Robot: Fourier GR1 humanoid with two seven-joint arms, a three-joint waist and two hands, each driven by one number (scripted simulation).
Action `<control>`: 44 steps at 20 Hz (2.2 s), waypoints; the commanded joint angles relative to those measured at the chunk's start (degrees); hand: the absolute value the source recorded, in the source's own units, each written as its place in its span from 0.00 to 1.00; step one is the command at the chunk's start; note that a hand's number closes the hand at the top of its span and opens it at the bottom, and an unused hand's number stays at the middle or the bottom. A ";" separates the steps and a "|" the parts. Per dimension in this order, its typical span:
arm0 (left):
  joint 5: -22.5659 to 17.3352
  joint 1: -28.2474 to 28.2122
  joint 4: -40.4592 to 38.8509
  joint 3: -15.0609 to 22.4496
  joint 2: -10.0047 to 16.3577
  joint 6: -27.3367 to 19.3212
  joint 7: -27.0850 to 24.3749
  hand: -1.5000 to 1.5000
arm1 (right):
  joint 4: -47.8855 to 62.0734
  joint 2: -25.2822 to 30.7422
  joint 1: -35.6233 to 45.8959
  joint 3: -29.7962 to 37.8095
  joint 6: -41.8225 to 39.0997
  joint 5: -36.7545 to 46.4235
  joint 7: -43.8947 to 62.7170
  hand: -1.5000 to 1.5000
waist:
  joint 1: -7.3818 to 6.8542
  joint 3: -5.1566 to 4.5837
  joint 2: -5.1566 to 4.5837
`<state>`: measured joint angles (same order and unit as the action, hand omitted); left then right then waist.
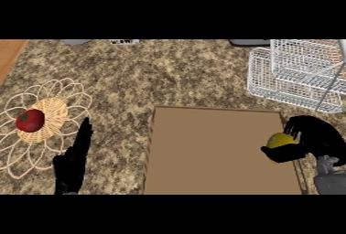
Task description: Pick the lemon from the tray and place it in the tiered basket
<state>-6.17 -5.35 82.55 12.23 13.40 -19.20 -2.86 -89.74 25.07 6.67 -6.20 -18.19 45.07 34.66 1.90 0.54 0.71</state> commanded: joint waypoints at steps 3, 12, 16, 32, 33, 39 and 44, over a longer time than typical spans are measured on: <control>-0.20 -3.00 -1.07 -0.51 0.26 -0.64 1.53 0.50 | 1.18 17.06 -4.10 15.27 -1.49 -12.71 -26.66 1.00 | 1.38 -0.24 -0.37; -0.50 -0.99 -1.84 -1.47 0.80 0.56 2.39 0.50 | 7.99 26.09 0.18 43.57 -10.47 -36.41 -36.49 1.00 | 0.63 -0.56 -0.30; -0.74 -1.03 -3.41 -1.43 0.10 1.79 0.72 0.50 | 12.55 33.82 0.92 50.11 -12.67 -36.92 -43.09 1.00 | -0.73 -0.53 -0.63; 1.90 2.84 -2.39 -1.13 -1.01 3.44 5.27 0.50 | 23.01 41.03 25.06 35.84 -10.56 -36.44 -26.82 1.00 | -4.09 -0.59 -1.09; 1.99 3.50 -3.66 -1.36 -1.57 3.87 3.75 0.50 | 21.66 38.62 25.62 34.07 -8.76 -35.79 -25.73 1.00 | -3.46 -0.59 -0.99; 4.60 2.17 -1.57 1.12 -4.15 1.52 4.67 0.50 | 29.66 35.34 33.27 26.36 -4.85 -30.45 -30.61 1.00 | -4.12 -0.54 -1.19; 2.79 4.23 -3.84 -2.17 -1.97 4.48 4.48 0.50 | 35.63 31.52 37.64 20.68 -2.68 -25.38 -34.48 1.00 | -3.85 -0.54 -1.22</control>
<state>-2.90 -1.66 81.55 11.14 11.02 -15.66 -0.07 -57.58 59.85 40.88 19.04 -23.51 16.02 2.29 -2.06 0.25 -0.13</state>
